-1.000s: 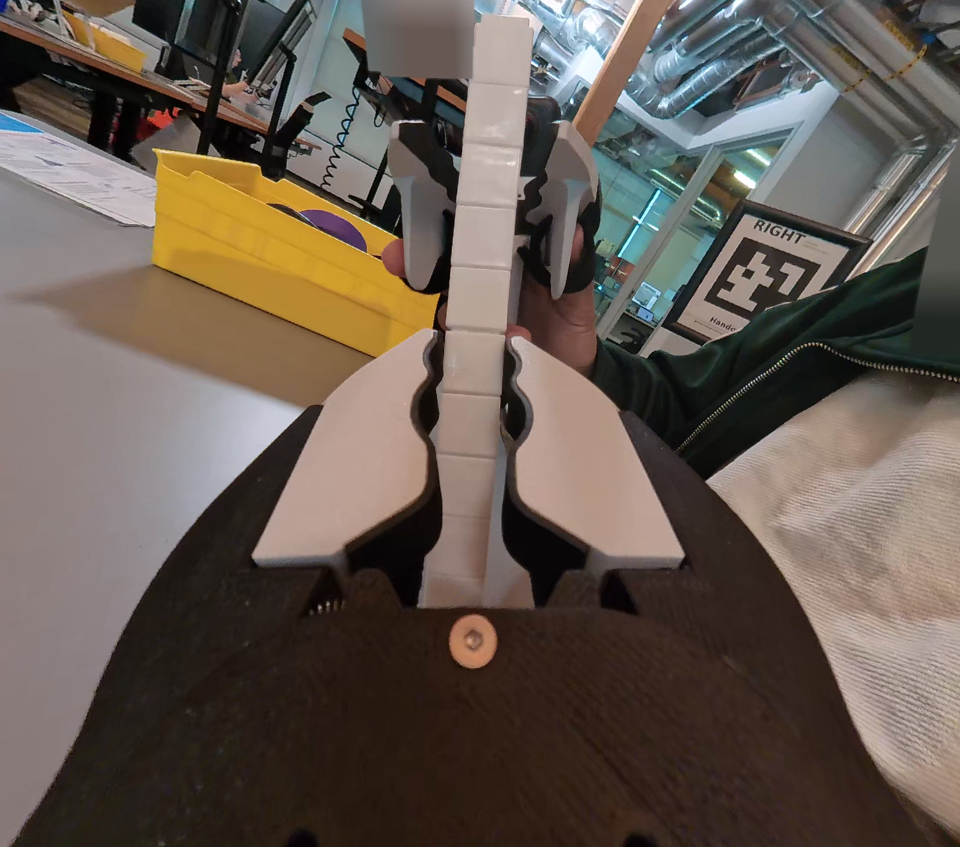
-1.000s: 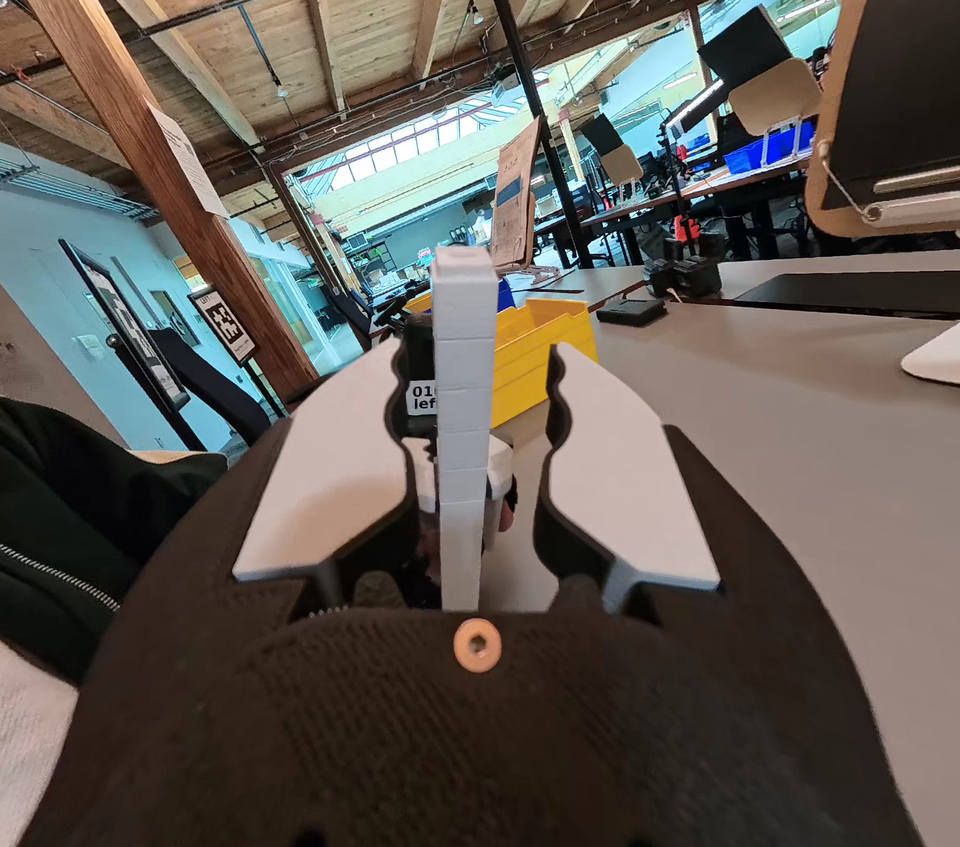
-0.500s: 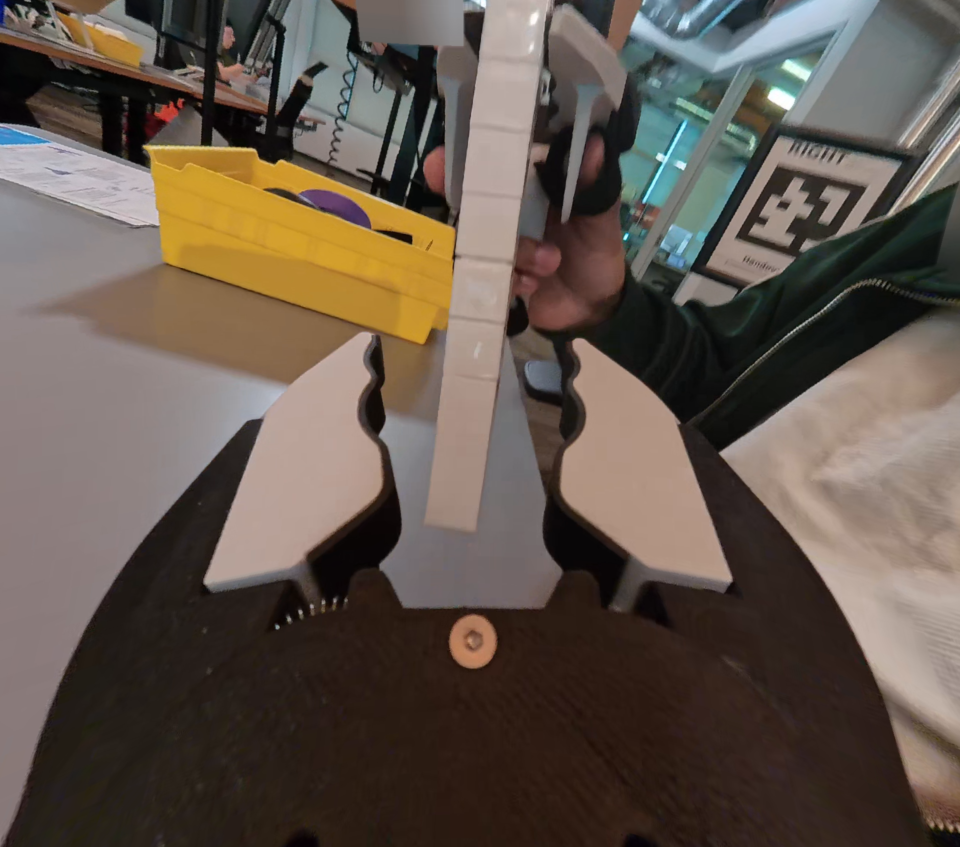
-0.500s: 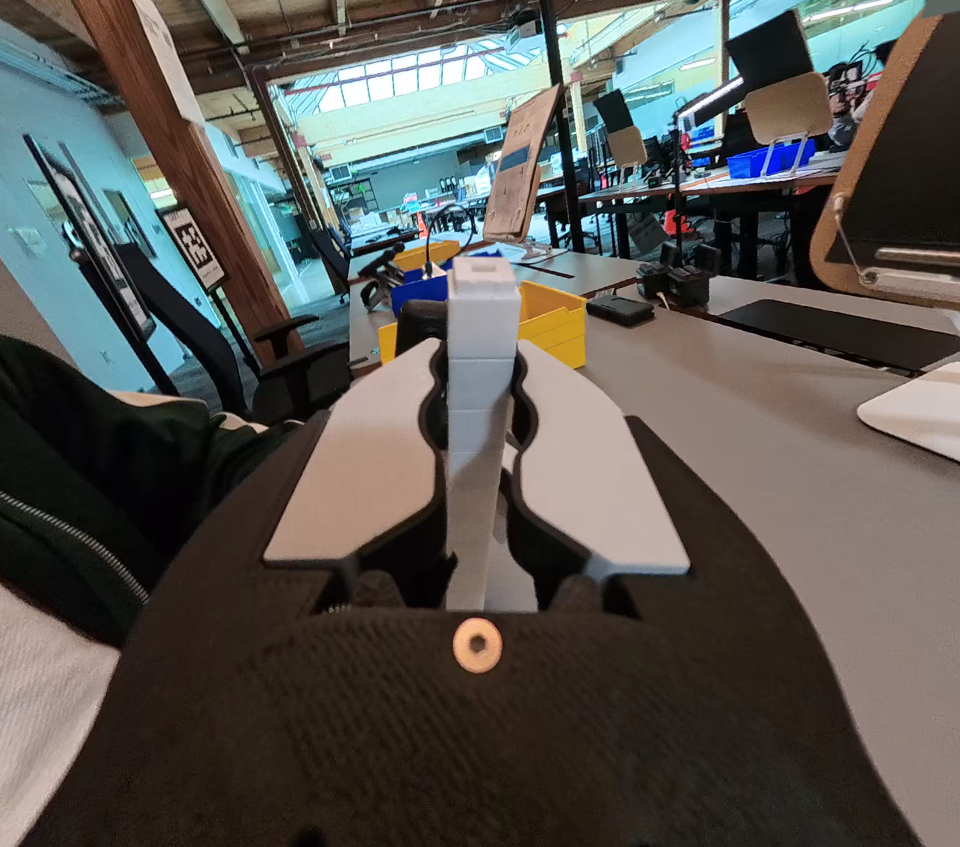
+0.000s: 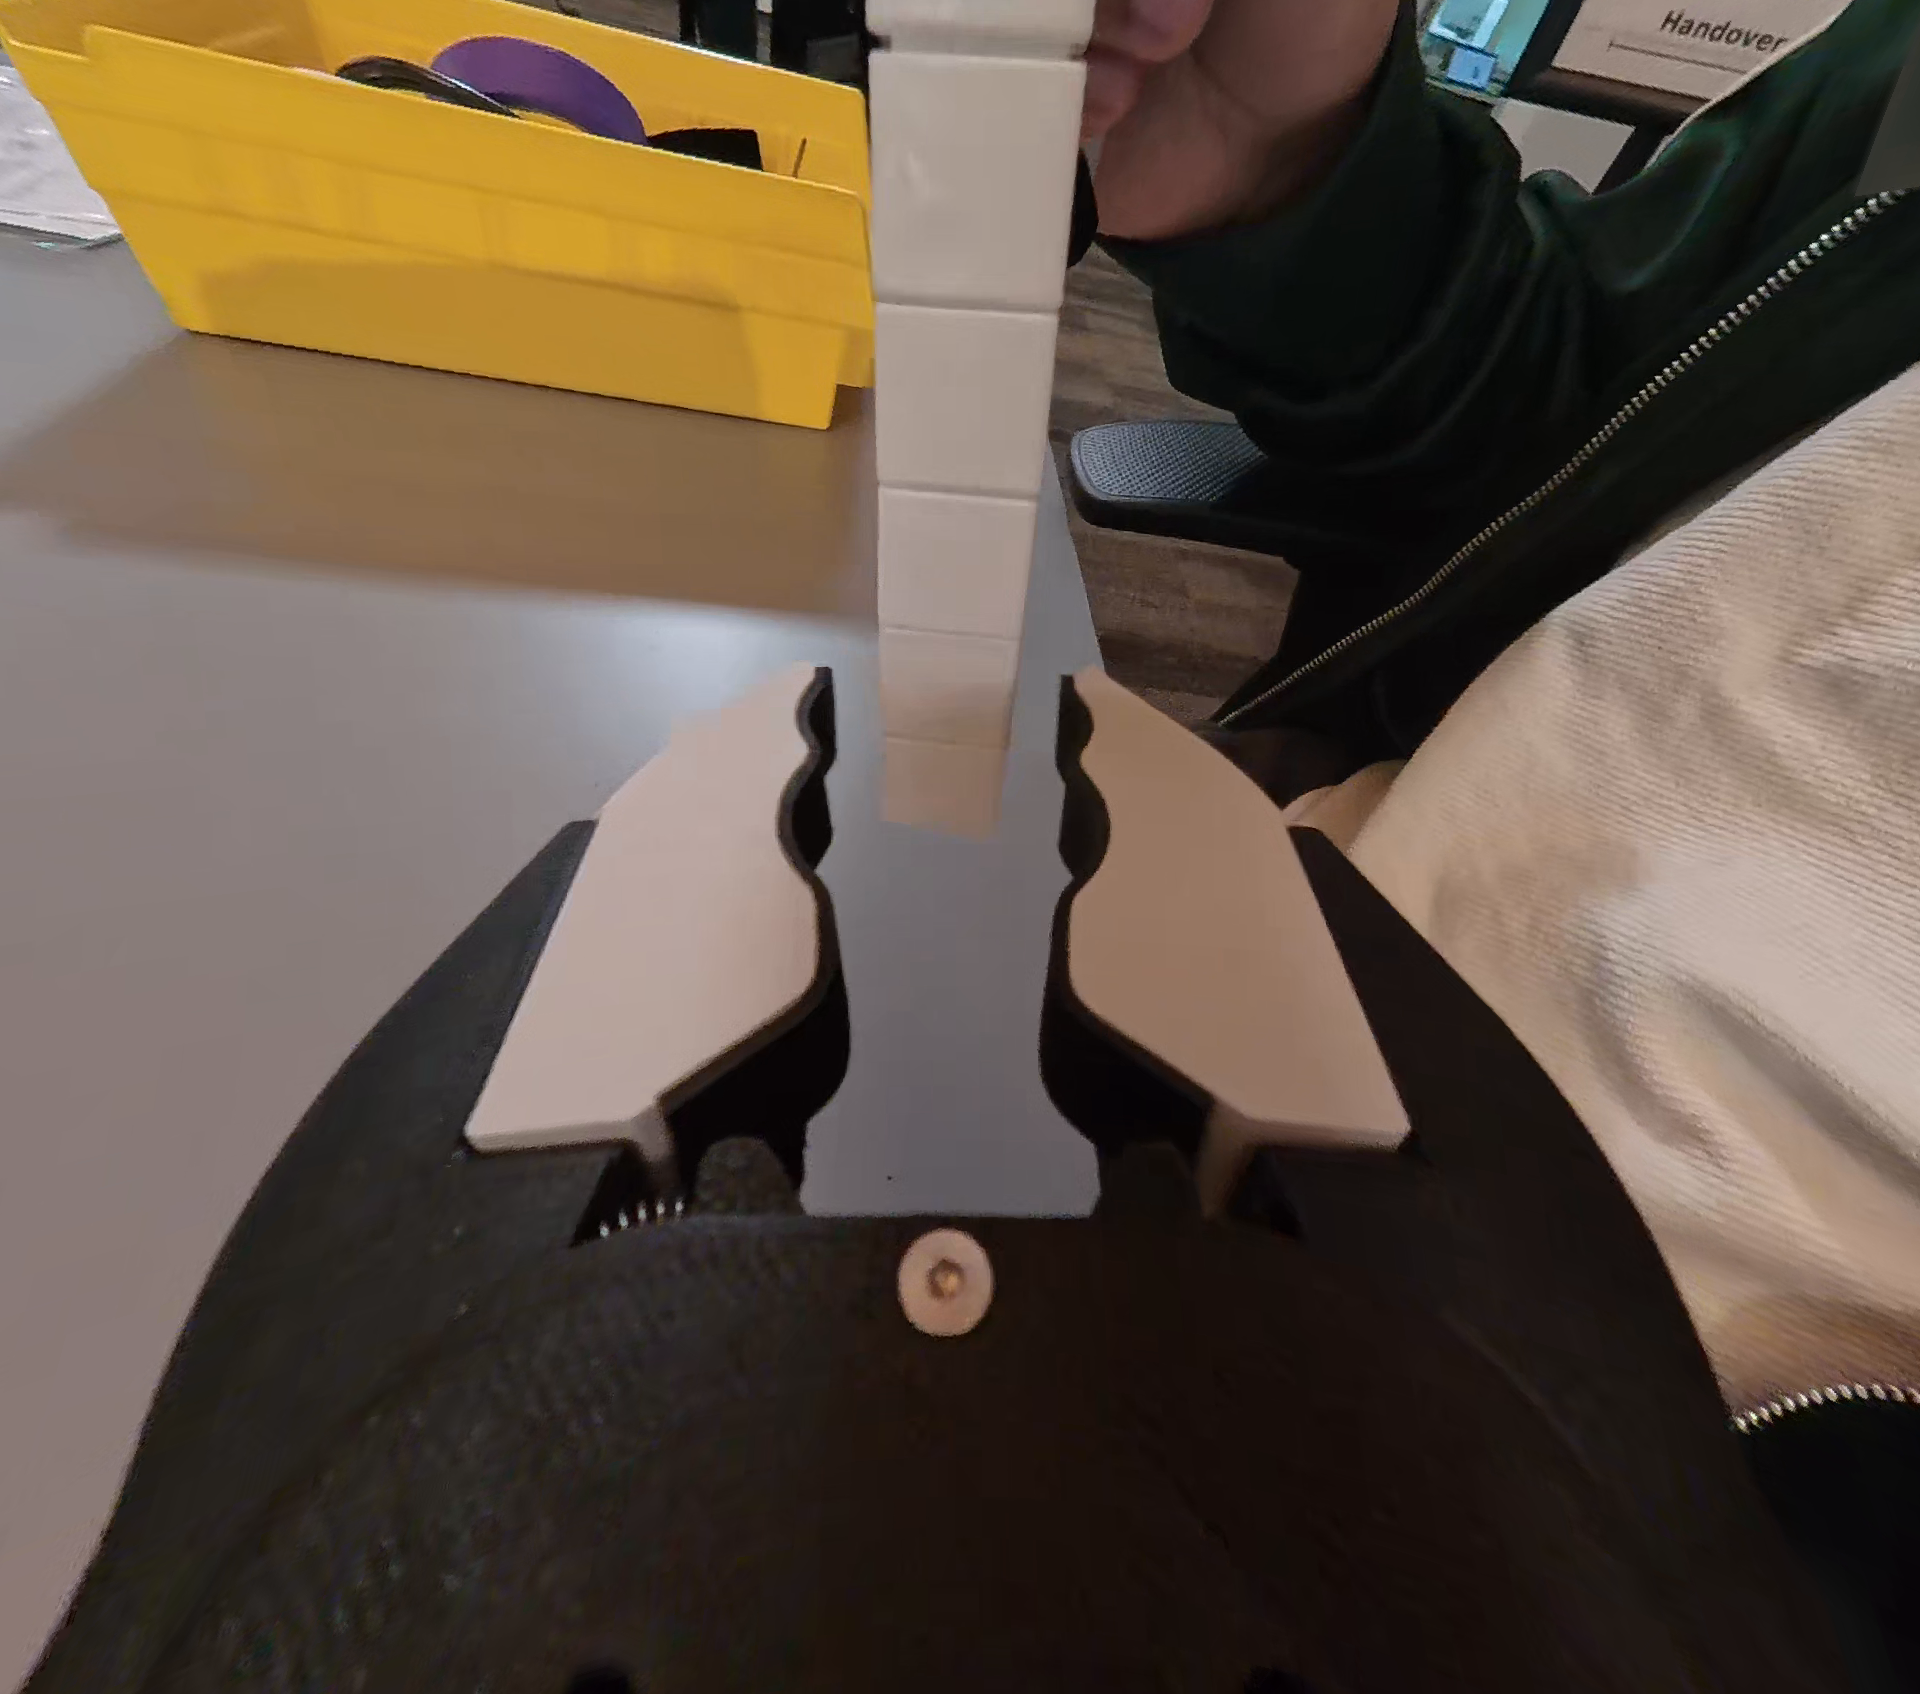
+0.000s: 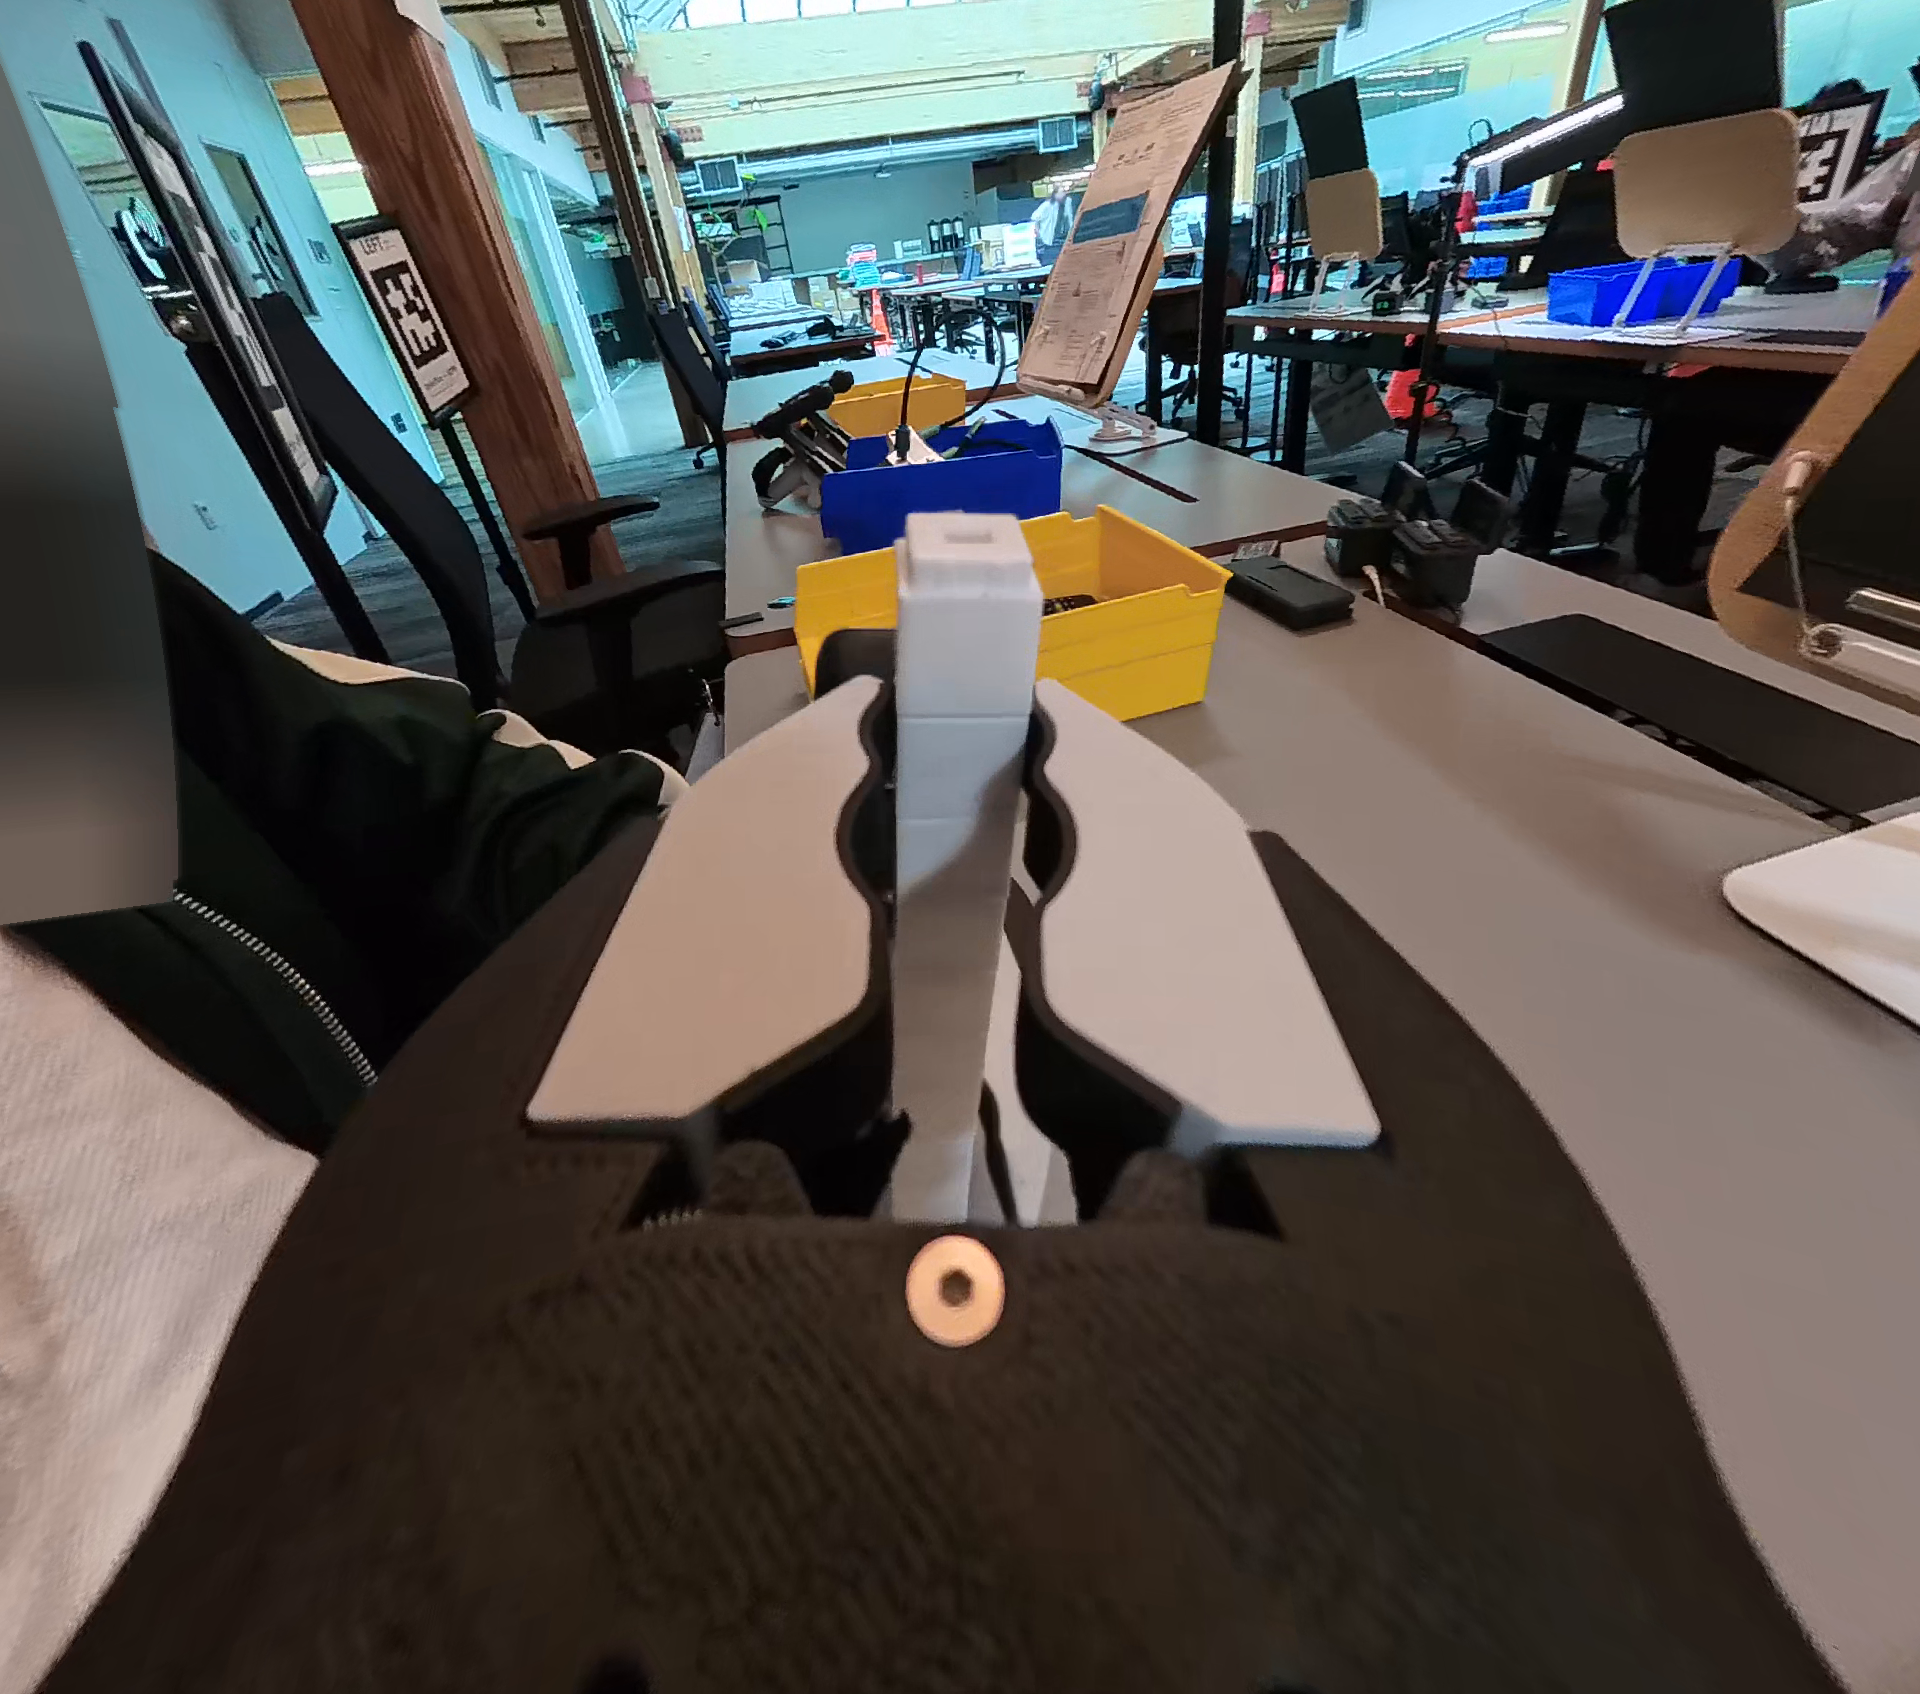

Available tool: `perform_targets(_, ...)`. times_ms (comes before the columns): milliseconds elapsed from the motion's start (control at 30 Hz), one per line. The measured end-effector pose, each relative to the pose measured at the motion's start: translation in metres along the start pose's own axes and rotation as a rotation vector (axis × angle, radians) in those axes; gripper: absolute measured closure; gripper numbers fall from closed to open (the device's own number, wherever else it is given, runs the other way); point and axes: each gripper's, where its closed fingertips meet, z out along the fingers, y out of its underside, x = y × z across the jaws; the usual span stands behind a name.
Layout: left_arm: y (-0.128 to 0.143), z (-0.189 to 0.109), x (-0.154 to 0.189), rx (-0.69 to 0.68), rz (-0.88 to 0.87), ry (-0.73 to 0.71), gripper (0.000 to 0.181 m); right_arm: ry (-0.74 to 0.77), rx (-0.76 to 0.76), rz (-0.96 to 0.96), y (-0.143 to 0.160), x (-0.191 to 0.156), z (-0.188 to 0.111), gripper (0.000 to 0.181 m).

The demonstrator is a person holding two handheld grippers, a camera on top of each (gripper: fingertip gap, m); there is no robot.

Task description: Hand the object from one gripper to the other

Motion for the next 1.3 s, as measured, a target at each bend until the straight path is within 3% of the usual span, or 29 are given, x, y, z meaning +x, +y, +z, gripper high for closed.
perform_targets(133,-0.002,-0.002,0.003,0.015,-0.031,0.035,0.156,0.0,-0.013,-0.005,0.004,-0.002,0.003,0.159)
perform_targets(367,-0.006,-0.002,0.006,0.03,-0.046,0.05,0.157,0.008,0.028,0.007,-0.001,0.002,0.001,0.158)
perform_targets(533,-0.011,-0.004,0.005,0.058,-0.033,0.036,0.158,0.027,0.042,0.001,0.0,0.008,0.003,0.125)
perform_targets(733,-0.022,-0.011,0.003,0.123,-0.04,0.031,0.158,0.037,0.033,0.025,0.012,0.016,0.005,0.116)
perform_targets(1000,-0.029,-0.02,-0.002,0.155,-0.014,0.002,0.158,-0.03,0.069,0.051,0.029,0.019,0.004,0.113)
perform_targets(1167,-0.03,-0.023,-0.004,0.167,-0.019,-0.003,0.158,-0.114,0.084,0.054,0.047,0.005,0.011,0.122)
perform_targets(1300,-0.03,-0.024,-0.006,0.173,-0.025,-0.004,0.158,-0.084,0.022,0.002,0.065,0.003,0.02,0.13)
